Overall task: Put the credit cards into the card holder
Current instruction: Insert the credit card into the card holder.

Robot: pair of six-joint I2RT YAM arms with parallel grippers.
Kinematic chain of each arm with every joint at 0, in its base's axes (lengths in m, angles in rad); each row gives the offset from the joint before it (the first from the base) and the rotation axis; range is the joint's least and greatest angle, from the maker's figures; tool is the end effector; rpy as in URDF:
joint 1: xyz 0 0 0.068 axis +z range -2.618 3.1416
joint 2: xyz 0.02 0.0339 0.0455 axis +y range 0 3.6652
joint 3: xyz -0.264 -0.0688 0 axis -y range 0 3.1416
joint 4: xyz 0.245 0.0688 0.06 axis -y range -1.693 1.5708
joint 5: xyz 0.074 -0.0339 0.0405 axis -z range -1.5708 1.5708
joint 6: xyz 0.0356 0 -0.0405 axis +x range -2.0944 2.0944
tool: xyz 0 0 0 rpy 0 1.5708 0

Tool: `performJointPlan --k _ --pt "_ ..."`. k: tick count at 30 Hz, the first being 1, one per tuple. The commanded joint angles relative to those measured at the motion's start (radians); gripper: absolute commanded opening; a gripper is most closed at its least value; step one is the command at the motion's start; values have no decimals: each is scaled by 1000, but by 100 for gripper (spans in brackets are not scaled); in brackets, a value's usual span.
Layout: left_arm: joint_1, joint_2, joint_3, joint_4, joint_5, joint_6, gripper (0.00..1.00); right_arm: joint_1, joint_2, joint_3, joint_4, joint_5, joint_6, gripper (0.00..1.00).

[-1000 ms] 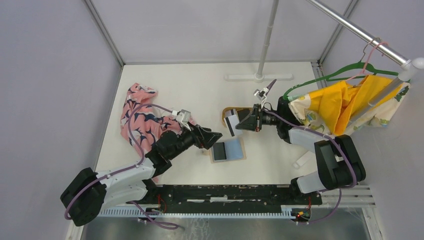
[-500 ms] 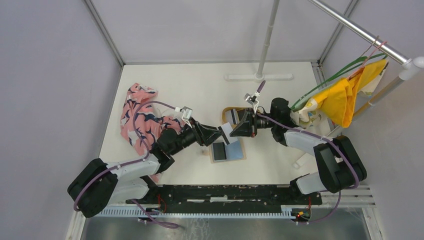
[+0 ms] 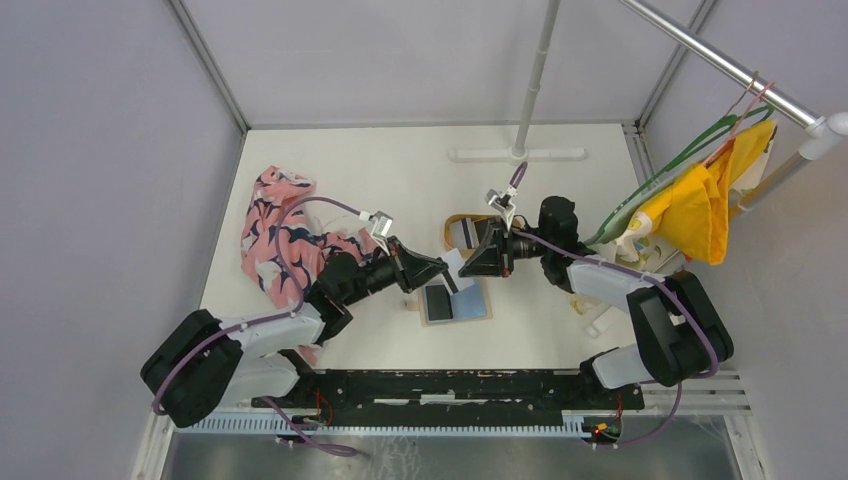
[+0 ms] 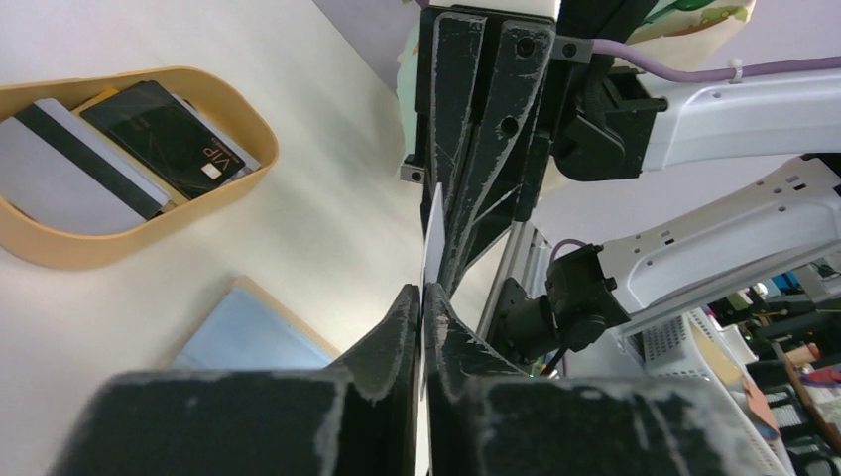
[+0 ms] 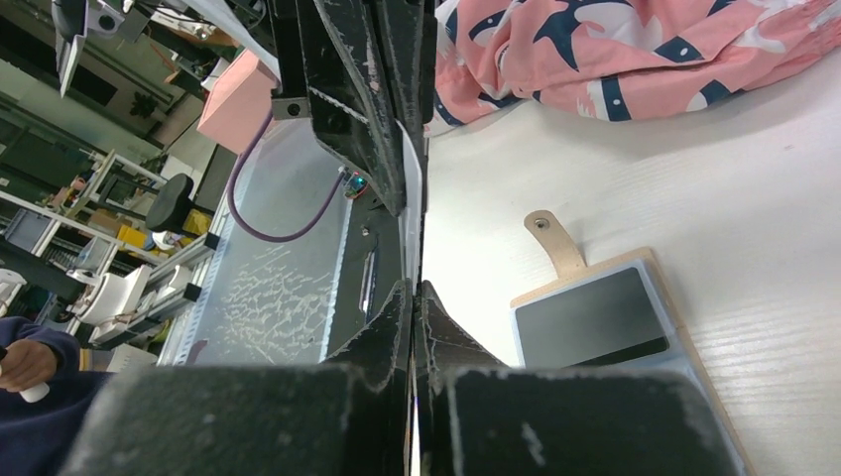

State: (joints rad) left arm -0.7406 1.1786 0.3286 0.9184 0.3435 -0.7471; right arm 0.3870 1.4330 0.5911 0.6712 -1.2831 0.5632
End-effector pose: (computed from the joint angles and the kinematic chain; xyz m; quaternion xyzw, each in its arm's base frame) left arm 0.1640 -0.1662 0.2203 0.1227 0.6729 -0.5734 0.4509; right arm 0.2414 0.1352 0.2179 -0.3301 0.6443 0.6431 0.2496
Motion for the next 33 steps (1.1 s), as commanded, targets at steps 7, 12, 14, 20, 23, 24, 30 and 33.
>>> performJointPlan --k 7,12,14,20,23,24,30,33 --pt "32 -85 57 -235 54 98 2 13 -38 185 -590 14 -659 50" --pt "39 -186 69 -542 23 132 2 12 -123 226 -927 241 -1142 69" --pt "39 -207 58 -586 25 111 2 12 -183 160 -922 283 -1270 70" --pt "40 -158 56 -561 50 25 2 13 -285 -3 -1001 289 -1724 72" --pt "39 -87 90 -553 68 3 2 13 -254 4 -1035 306 -1765 69" --pt "40 -63 103 -554 71 -1 2 20 -241 8 -1037 314 -1767 67" --pt "48 50 112 -496 63 -44 2 81 -197 -5 -1024 413 -1785 59" --pt "55 97 102 -432 63 -75 2 112 -175 -5 -1023 449 -1796 56"
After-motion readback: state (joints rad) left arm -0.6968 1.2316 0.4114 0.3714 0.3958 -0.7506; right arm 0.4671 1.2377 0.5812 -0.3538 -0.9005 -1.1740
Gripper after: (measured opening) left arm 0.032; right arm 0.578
